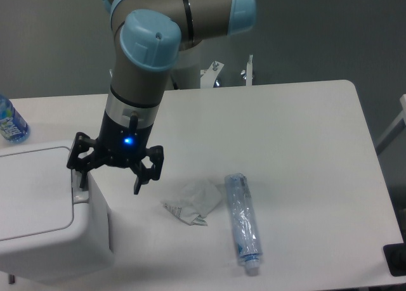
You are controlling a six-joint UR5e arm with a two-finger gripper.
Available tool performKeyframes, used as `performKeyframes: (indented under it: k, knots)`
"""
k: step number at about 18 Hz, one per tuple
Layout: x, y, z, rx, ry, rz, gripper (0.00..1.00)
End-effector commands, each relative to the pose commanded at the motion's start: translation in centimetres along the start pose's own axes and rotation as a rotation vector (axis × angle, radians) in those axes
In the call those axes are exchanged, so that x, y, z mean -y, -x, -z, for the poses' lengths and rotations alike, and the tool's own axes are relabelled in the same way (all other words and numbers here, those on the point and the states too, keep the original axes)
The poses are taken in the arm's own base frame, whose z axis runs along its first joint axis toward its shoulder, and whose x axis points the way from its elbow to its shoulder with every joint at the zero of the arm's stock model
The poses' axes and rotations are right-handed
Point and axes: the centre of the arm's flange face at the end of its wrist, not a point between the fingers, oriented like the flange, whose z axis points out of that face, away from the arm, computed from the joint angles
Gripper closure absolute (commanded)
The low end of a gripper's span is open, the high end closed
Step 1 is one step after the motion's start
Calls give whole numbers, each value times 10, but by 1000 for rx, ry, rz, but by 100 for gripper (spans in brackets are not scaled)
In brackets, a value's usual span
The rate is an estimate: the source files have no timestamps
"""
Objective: Open the trash can
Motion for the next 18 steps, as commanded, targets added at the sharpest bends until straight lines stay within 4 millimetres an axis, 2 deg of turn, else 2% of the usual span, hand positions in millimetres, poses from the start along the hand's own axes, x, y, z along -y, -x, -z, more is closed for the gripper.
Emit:
performKeyframes:
  k: [15,18]
  knots:
    - [-1,1,-3,-1,6,2,0]
    - [3,-2,7,2,-17,-8,0]
